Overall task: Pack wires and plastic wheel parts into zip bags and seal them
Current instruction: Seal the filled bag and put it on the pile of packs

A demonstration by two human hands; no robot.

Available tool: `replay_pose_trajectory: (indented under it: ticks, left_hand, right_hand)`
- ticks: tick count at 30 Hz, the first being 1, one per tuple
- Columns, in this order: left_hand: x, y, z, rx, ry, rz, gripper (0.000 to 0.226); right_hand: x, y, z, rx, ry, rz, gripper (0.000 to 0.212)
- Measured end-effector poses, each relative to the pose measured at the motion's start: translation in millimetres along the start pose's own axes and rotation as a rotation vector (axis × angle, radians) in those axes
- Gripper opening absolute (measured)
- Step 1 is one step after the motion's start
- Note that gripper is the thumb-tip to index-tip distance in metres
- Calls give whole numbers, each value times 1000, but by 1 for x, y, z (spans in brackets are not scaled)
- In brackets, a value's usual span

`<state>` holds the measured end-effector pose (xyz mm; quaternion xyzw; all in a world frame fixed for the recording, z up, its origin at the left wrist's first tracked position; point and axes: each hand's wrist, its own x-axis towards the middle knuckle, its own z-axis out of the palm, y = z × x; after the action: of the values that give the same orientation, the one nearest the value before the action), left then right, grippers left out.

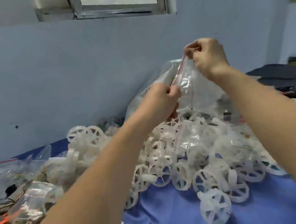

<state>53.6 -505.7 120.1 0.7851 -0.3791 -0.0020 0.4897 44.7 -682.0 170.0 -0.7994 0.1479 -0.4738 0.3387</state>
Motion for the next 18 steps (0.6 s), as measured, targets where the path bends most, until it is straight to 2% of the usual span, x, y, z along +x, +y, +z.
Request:
replay_pose_trajectory:
  ticks: [4,6,9,13,15,18]
  left_hand:
    - [25,-89,40,-24,-74,-370,25]
    - [25,-123,47,-14,-37,-463,30]
    - [27,-153,40,83,15,-440,36]
    - [22,-157,24,236,-97,-424,20]
    - [10,-152,13,300,-117,-424,17]
    - [-20,-143,-22,248,-70,-406,17]
  right_hand:
    - [-13,73,91,-308,-242,82,21]
    - [-37,100,128,-414,-321,88,23]
    - [-62,106,169,-462,-360,18,28]
    - [-88,73,197,-468,-375,-128,40]
    - [-98,47,201,-403,-430,-145,40]
    - [-113,4,199,-253,-457,-181,37]
